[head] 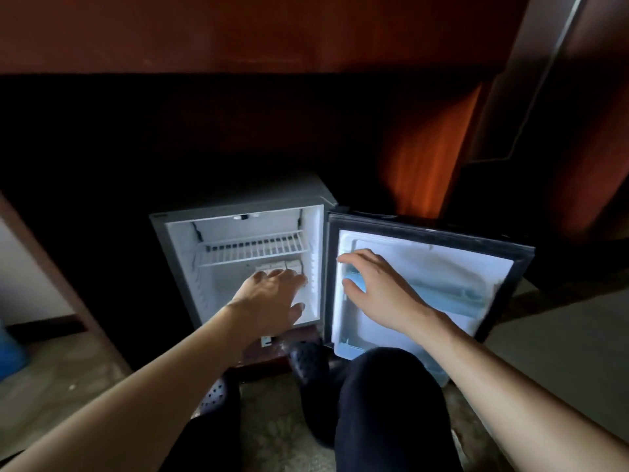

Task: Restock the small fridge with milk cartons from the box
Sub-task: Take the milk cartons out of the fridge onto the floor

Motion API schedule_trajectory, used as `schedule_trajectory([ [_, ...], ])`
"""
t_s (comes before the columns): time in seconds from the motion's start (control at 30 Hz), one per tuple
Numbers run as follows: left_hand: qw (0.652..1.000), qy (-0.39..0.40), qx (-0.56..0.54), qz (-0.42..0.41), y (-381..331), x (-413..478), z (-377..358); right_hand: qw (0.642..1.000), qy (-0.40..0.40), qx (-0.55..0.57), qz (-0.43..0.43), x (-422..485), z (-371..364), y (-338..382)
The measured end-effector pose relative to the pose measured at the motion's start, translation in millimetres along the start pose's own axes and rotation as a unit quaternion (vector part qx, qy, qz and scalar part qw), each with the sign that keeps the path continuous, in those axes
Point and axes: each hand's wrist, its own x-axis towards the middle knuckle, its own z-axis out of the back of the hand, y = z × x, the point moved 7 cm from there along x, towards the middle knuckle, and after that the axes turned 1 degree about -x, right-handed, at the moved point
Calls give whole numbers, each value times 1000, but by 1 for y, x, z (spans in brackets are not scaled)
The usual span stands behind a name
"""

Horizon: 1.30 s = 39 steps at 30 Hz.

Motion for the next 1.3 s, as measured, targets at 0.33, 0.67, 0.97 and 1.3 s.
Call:
schedule_trajectory([
  [0.33,999,-10,39,29,68,13,-24,996,69,-36,47,77,-62,35],
  [0.67,996,43,-1,78,131,48,-85,990,125,-49,49,138,-142,10],
  [0.97,985,63,-74,139,184,94,-173,977,204,-59,33,177,-244,-36],
  [1.3,974,15,-139,176,217,164,-260,988,145,16,-49,227,-332,-82],
])
